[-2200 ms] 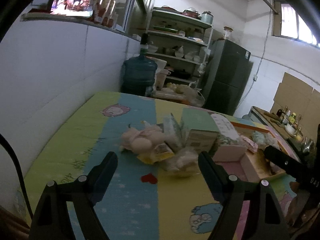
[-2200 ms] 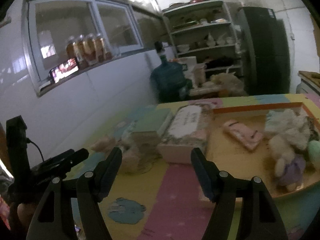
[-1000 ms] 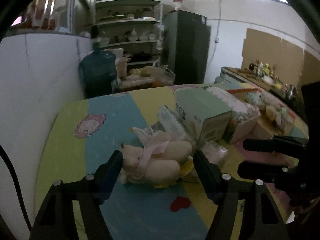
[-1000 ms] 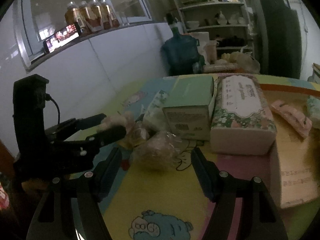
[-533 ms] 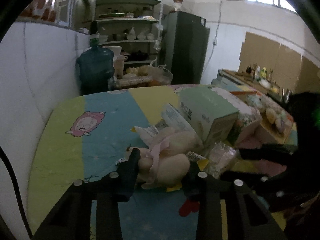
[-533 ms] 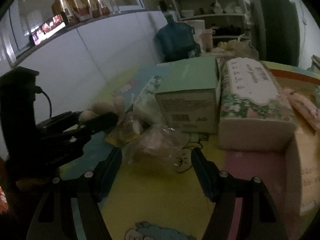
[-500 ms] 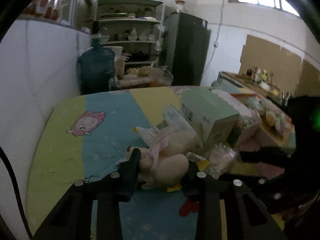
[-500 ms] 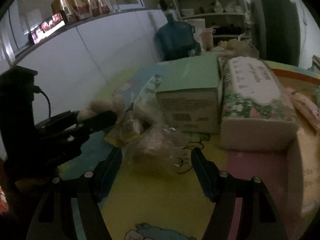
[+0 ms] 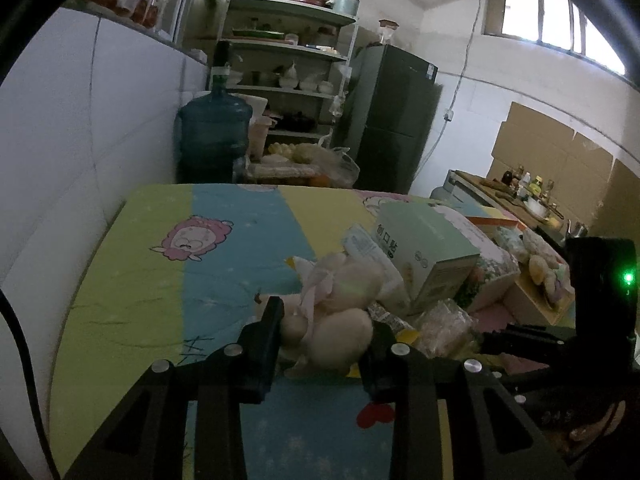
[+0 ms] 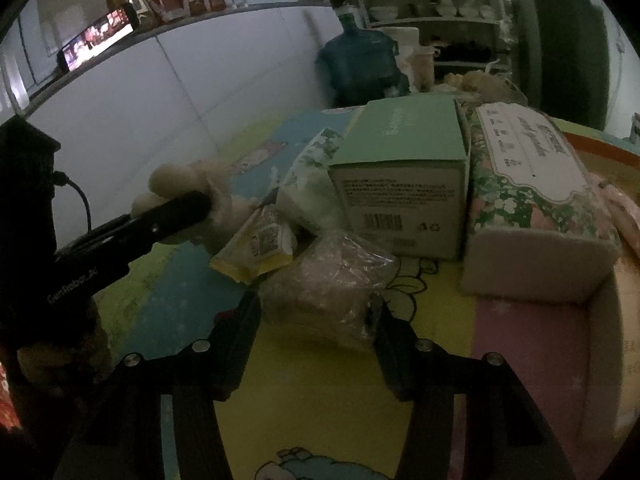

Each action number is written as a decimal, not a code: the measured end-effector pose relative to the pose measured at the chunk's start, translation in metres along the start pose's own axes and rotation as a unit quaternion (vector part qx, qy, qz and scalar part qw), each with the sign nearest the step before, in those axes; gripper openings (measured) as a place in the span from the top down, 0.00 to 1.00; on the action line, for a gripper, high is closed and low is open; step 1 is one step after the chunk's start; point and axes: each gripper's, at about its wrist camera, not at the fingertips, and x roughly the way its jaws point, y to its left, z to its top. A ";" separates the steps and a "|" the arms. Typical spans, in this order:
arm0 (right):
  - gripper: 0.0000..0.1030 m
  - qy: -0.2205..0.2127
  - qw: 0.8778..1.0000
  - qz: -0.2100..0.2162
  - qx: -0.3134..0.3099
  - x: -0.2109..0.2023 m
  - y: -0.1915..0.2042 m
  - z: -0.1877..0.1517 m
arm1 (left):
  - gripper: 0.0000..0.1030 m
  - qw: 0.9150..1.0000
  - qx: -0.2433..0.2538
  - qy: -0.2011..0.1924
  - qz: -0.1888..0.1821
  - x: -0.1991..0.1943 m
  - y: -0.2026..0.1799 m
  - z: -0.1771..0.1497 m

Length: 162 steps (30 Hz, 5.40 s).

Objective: Organize soft objects
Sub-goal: 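Grasp the teddy bear with the left tool while the right tool grasps the clear plastic bag, then carry the teddy bear with the left tool while the right tool carries the plastic bag to the tray, then open the left tool to drop the teddy bear while the right tool releases the plastic bag in the tray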

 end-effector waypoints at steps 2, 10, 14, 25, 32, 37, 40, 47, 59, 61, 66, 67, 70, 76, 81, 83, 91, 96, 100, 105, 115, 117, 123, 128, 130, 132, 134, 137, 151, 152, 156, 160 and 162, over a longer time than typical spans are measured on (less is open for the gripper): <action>0.46 -0.006 1.000 -0.003 -0.002 -0.003 0.001 -0.001 | 0.67 1.000 -0.002 -0.002 -0.001 -0.002 0.000 0.000; 0.46 -0.022 1.000 -0.001 -0.020 -0.013 0.009 -0.003 | 0.67 1.000 -0.009 -0.016 0.006 -0.017 -0.002 0.000; 0.46 -0.031 0.999 0.004 -0.019 -0.021 0.011 -0.003 | 0.67 0.999 -0.017 -0.029 0.014 -0.028 -0.007 -0.001; 0.46 -0.079 0.997 0.001 -0.012 -0.060 0.008 -0.008 | 0.67 0.998 -0.027 -0.053 0.009 -0.044 -0.039 0.000; 0.46 -0.110 0.994 -0.009 -0.010 -0.088 -0.001 -0.014 | 0.67 0.998 -0.015 -0.054 -0.012 -0.044 -0.072 0.004; 0.46 -0.129 0.992 -0.016 0.006 -0.107 -0.017 -0.017 | 0.67 0.999 -0.009 -0.049 -0.019 -0.038 -0.092 0.007; 0.46 -0.137 0.990 -0.024 0.014 -0.117 -0.028 -0.019 | 0.67 0.999 -0.005 -0.046 -0.022 -0.034 -0.104 0.008; 0.46 -0.152 0.987 -0.035 0.027 -0.138 -0.052 -0.023 | 0.67 0.999 -0.012 -0.039 -0.022 -0.021 -0.125 0.009; 0.46 -0.173 0.983 -0.048 0.043 -0.166 -0.090 -0.032 | 0.67 0.999 -0.006 -0.028 -0.027 0.002 -0.163 0.013; 0.46 -0.174 0.982 -0.049 0.048 -0.169 -0.098 -0.033 | 0.67 0.999 -0.005 -0.027 -0.027 0.005 -0.169 0.013; 0.46 -0.179 0.981 -0.052 0.056 -0.178 -0.111 -0.037 | 0.67 0.999 -0.002 -0.031 -0.029 0.009 -0.183 0.015; 0.46 -0.180 0.981 -0.052 0.057 -0.180 -0.114 -0.038 | 0.67 0.999 -0.001 -0.032 -0.031 0.010 -0.186 0.015; 0.46 -0.184 0.979 -0.055 0.062 -0.186 -0.121 -0.042 | 0.67 0.999 0.002 -0.032 -0.038 0.012 -0.195 0.017; 0.46 -0.195 0.976 -0.066 0.077 -0.199 -0.137 -0.049 | 0.67 0.998 0.016 -0.029 -0.054 0.019 -0.221 0.019; 0.46 -0.206 0.971 -0.079 0.094 -0.213 -0.158 -0.057 | 0.67 0.997 0.027 -0.022 -0.066 0.027 -0.242 0.018; 0.46 -0.208 0.969 -0.085 0.102 -0.218 -0.166 -0.061 | 0.67 0.997 0.030 -0.019 -0.071 0.032 -0.251 0.018; 0.46 -0.215 0.962 -0.103 0.130 -0.233 -0.197 -0.072 | 0.67 0.996 0.032 -0.002 -0.083 0.049 -0.276 0.013; 0.46 -0.214 0.960 -0.110 0.142 -0.238 -0.216 -0.078 | 0.67 0.997 0.026 0.011 -0.076 0.060 -0.283 0.010; 0.46 -0.212 0.960 -0.110 0.147 -0.239 -0.226 -0.081 | 0.67 0.997 0.027 0.017 -0.069 0.069 -0.291 0.010; 0.46 -0.208 0.960 -0.110 0.151 -0.237 -0.236 -0.081 | 0.67 0.997 0.024 0.028 -0.064 0.082 -0.294 0.009; 0.46 -0.198 0.962 -0.112 0.150 -0.230 -0.250 -0.075 | 0.67 0.997 0.024 0.042 -0.052 0.104 -0.300 0.009; 0.46 -0.195 0.963 -0.111 0.150 -0.228 -0.252 -0.074 | 0.67 0.997 0.024 0.044 -0.053 0.107 -0.300 0.009; 0.46 -0.187 0.964 -0.111 0.152 -0.220 -0.259 -0.072 | 0.67 0.997 0.030 0.049 -0.053 0.117 -0.305 0.010; 0.46 -0.177 0.966 -0.111 0.154 -0.213 -0.265 -0.070 | 0.67 0.996 0.041 0.053 -0.056 0.124 -0.310 0.006; 0.46 -0.174 0.966 -0.111 0.156 -0.210 -0.267 -0.068 | 0.66 0.996 0.049 0.052 -0.053 0.125 -0.313 0.005; 0.46 -0.172 0.966 -0.111 0.157 -0.207 -0.269 -0.067 | 0.66 0.996 0.055 0.049 -0.051 0.127 -0.316 0.004; 0.46 -0.170 0.967 -0.111 0.157 -0.205 -0.271 -0.067 | 0.65 0.996 0.057 0.046 -0.052 0.127 -0.316 0.003; 0.46 -0.167 0.967 -0.111 0.159 -0.203 -0.272 -0.067 | 0.63 0.996 0.056 0.042 -0.054 0.128 -0.316 0.002; 0.44 -0.172 0.965 -0.112 0.161 -0.203 -0.271 -0.066 | 0.47 0.996 0.061 0.039 -0.050 0.124 -0.321 0.002; 0.43 -0.173 0.965 -0.114 0.162 -0.204 -0.271 -0.066 | 0.47 0.996 0.061 0.040 -0.049 0.124 -0.322 0.002; 0.36 -0.176 0.964 -0.117 0.165 -0.205 -0.270 -0.066 | 0.43 0.996 0.058 0.040 -0.055 0.121 -0.322 0.002; 0.35 -0.183 0.961 -0.120 0.167 -0.210 -0.270 -0.067 | 0.43 0.996 0.051 0.035 -0.062 0.115 -0.319 0.001; 0.34 -0.188 0.960 -0.120 0.167 -0.214 -0.269 -0.068 | 0.43 0.996 0.049 0.029 -0.065 0.110 -0.319 0.002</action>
